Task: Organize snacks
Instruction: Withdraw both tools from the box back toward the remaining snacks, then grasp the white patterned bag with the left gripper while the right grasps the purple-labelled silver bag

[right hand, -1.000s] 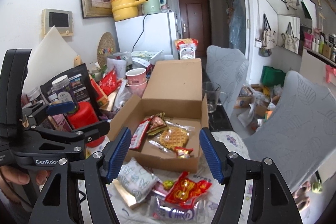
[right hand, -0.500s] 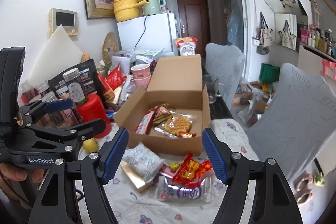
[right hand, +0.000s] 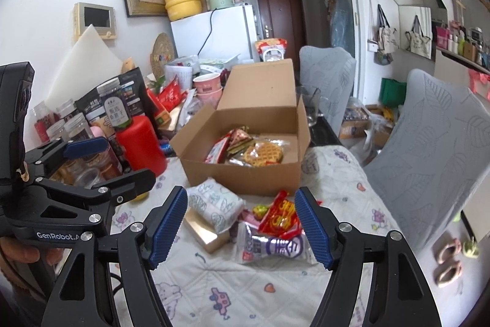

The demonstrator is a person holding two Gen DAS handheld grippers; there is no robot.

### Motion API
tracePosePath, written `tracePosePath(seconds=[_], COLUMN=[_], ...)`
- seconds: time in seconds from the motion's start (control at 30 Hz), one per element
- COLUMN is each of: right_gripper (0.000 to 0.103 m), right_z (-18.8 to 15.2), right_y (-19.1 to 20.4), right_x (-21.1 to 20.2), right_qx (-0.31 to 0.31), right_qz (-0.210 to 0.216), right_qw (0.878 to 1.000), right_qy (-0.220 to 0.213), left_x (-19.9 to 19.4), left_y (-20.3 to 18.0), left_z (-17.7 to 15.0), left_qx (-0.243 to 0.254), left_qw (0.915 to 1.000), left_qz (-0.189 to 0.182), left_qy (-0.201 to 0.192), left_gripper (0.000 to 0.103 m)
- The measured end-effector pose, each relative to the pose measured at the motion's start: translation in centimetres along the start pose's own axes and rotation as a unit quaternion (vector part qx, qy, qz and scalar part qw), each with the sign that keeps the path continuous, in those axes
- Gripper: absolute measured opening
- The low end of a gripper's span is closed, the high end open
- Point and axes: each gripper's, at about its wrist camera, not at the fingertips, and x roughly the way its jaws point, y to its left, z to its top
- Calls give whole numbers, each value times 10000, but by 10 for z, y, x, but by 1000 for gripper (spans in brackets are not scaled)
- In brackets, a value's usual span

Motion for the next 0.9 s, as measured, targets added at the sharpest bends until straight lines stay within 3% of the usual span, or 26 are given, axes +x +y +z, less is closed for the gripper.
tracePosePath(seconds=[0.57,0.9], right_gripper=[73,73], right_z=[-48,-76], right_y=[-20,-44], right_x=[31,63], right_qx=[251,924], right_qz=[2,187], right_qw=[9984,9902], right_qy=[499,1031], left_x=[36,59], left_y=[-5,-8], left_z=[-43,-65], left_qx=[-229,-284], left_qw=[9985,9967], left_qz=[-271,-268], left_qy=[422,713], left_gripper=[103,103])
